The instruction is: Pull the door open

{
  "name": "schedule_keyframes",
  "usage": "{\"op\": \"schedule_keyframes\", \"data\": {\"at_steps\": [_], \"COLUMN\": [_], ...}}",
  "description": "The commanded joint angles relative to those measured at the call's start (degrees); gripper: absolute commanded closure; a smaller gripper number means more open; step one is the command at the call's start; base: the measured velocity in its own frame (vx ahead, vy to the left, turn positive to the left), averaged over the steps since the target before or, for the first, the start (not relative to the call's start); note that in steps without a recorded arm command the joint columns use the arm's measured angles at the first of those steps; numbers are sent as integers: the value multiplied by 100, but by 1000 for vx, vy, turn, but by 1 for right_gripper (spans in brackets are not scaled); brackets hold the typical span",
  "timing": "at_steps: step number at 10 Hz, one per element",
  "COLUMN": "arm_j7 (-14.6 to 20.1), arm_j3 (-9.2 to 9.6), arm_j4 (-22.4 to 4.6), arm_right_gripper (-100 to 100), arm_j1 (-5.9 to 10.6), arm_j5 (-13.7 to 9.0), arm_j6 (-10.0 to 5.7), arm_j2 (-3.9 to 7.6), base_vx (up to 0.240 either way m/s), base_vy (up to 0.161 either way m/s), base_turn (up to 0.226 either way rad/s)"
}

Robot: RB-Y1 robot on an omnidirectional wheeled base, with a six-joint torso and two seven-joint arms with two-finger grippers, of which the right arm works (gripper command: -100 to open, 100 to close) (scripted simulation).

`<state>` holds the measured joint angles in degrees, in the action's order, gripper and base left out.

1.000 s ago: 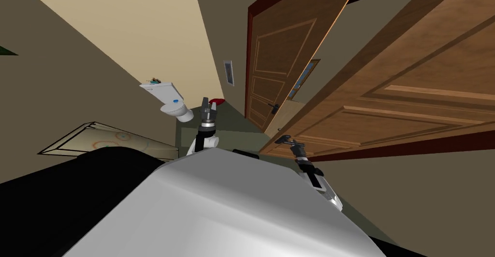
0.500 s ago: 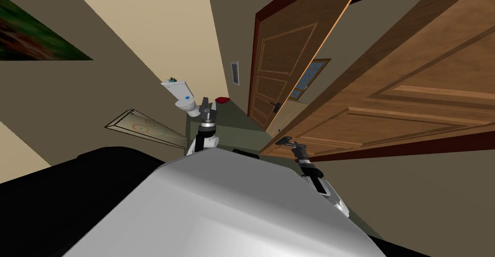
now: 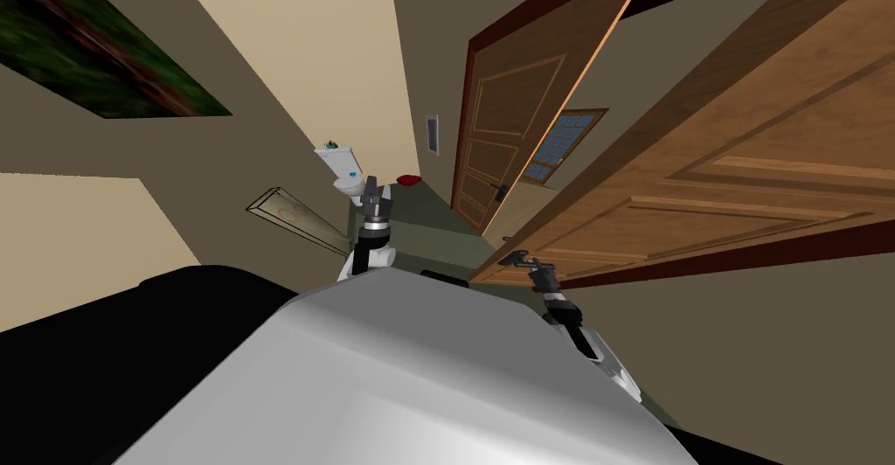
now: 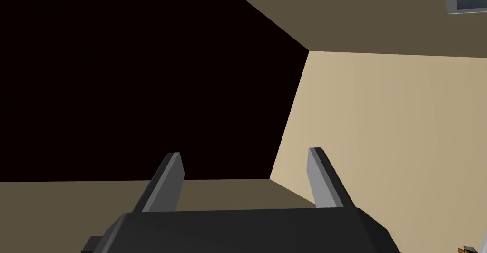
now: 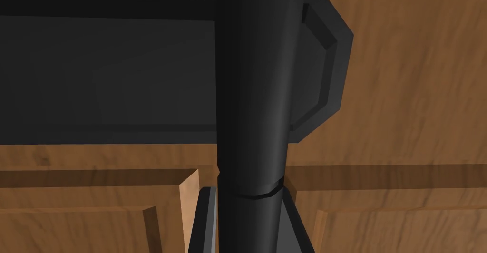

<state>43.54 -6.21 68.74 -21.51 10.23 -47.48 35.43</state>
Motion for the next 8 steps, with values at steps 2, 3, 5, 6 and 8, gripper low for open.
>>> {"op": "schedule_keyframes", "data": {"at_steps": [2,3,5,6,8], "arm_j7": [38,54,90,100,137], "arm_j3": [14,20,33,37,50], "arm_j4": [-73,-104,-174,-192,-264], "arm_right_gripper": [100,100,100,100,100], "arm_j1": [5,7,12,13,18], "arm_j5": [19,27,46,50,69], "arm_j6": [-123,-176,-295,-326,-447], "arm_j2": [40,57,96,106,145], "base_vx": [-166,-182,-187,-167,-202], "base_vy": [-68,-70,-93,-51,-96], "base_turn": [140,177,142,107,131]}}
